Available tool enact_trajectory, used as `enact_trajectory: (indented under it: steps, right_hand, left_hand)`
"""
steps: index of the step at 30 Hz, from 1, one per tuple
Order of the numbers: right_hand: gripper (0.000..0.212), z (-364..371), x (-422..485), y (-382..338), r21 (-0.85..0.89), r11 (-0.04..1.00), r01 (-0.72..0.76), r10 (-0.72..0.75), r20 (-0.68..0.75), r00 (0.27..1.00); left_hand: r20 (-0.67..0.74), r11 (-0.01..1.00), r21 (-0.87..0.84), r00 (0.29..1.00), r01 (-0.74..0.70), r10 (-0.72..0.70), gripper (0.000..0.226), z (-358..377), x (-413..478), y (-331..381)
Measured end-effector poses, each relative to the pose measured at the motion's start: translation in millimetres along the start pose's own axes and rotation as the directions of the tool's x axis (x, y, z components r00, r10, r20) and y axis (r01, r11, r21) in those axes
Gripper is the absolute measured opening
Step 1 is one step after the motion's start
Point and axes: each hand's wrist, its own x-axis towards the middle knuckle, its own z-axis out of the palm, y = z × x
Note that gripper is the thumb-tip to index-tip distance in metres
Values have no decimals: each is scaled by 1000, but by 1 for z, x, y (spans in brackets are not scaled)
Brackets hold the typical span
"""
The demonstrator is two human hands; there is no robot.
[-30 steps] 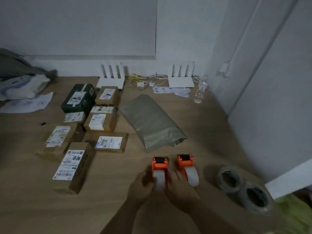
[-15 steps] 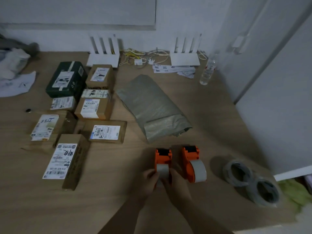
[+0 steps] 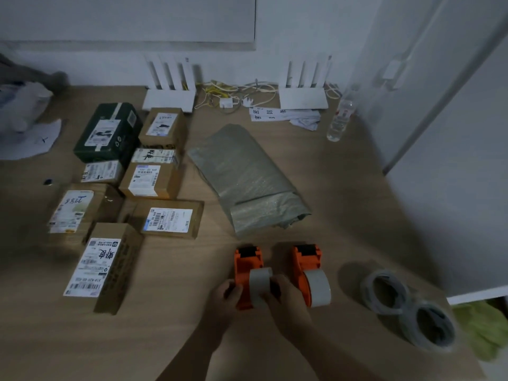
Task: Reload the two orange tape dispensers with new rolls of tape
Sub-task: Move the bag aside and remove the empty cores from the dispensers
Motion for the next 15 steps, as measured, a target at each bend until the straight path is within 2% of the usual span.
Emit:
enact_trajectory:
  steps: [4,6,7,8,11,14,15]
  right_hand:
    - [22,-27,6,-16,-26,989,144,-144,17,989]
    - [24,-49,14,-27,9,973,232,-232,11,973]
    - [25,-63,20,-29,28,969,246,-246,-11,969]
    - [24,-78,27,-31,9,971,237,-237,-41,971]
    - [16,-128,52,-25,-157,971,181,-204,-139,969]
    - [5,-175,75,4,-380,922,68,-150,-189,970]
    - [6,-187,82,16,-463,886,35,-143,-200,969]
  left_hand:
    - [-3,998,65,1000,-12,12,21,1,-1,6]
    - [-34,994,104,999,-15,18,10,3,-2,6]
    - [-52,993,116,999,-3,9,15,5,-3,6]
    - [-68,992,124,998,10,-1,23,7,-2,3]
    - [-108,988,142,993,57,-42,24,11,-2,7]
    - [-189,991,115,981,73,-51,10,19,-3,16]
    - [-261,991,125,965,57,-23,23,21,-4,19]
